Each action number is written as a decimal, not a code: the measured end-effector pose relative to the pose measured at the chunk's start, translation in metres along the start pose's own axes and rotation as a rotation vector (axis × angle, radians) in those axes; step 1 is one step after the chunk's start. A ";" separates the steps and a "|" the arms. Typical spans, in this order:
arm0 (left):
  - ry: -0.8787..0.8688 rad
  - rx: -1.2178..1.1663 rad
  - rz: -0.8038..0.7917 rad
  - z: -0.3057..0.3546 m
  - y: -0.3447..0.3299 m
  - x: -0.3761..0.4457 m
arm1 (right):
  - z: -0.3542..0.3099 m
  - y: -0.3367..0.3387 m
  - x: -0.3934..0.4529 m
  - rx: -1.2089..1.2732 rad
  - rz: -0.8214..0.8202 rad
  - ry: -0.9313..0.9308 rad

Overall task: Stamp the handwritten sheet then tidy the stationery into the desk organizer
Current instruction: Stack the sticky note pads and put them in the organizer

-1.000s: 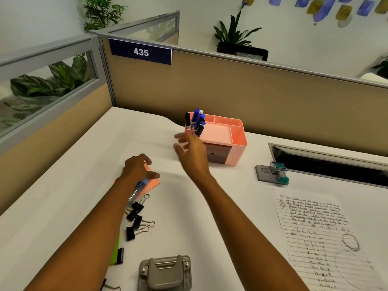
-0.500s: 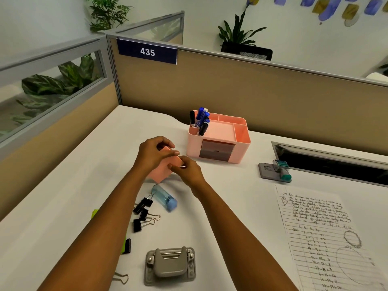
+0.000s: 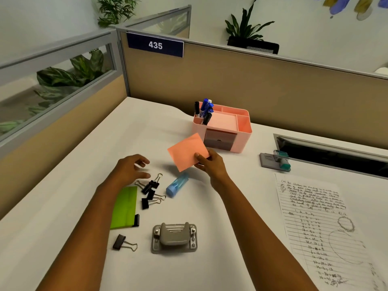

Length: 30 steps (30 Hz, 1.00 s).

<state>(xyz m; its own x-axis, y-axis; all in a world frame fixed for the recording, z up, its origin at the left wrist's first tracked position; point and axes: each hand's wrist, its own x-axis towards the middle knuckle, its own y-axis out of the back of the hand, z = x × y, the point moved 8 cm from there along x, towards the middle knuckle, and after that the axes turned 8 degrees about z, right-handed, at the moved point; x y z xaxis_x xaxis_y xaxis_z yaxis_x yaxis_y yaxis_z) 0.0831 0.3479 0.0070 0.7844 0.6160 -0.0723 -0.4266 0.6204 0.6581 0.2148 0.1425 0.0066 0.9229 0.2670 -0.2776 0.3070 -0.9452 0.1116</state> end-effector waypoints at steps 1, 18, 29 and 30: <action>0.006 0.039 -0.031 -0.006 0.001 -0.004 | 0.000 0.003 -0.003 0.004 0.004 0.001; 0.026 0.239 -0.313 -0.039 0.002 -0.034 | -0.004 0.029 -0.034 0.054 0.050 -0.005; 0.007 0.180 -0.205 -0.028 0.016 -0.034 | -0.003 0.033 -0.043 0.079 0.049 -0.004; 0.010 0.163 -0.205 -0.024 0.019 -0.034 | -0.003 0.032 -0.044 0.081 0.045 -0.004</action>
<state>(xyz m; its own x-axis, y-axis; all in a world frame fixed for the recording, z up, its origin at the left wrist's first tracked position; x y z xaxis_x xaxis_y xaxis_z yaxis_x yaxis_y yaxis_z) 0.0374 0.3502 0.0039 0.8421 0.4910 -0.2231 -0.1809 0.6469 0.7408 0.1850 0.1007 0.0255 0.9345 0.2229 -0.2774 0.2448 -0.9685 0.0465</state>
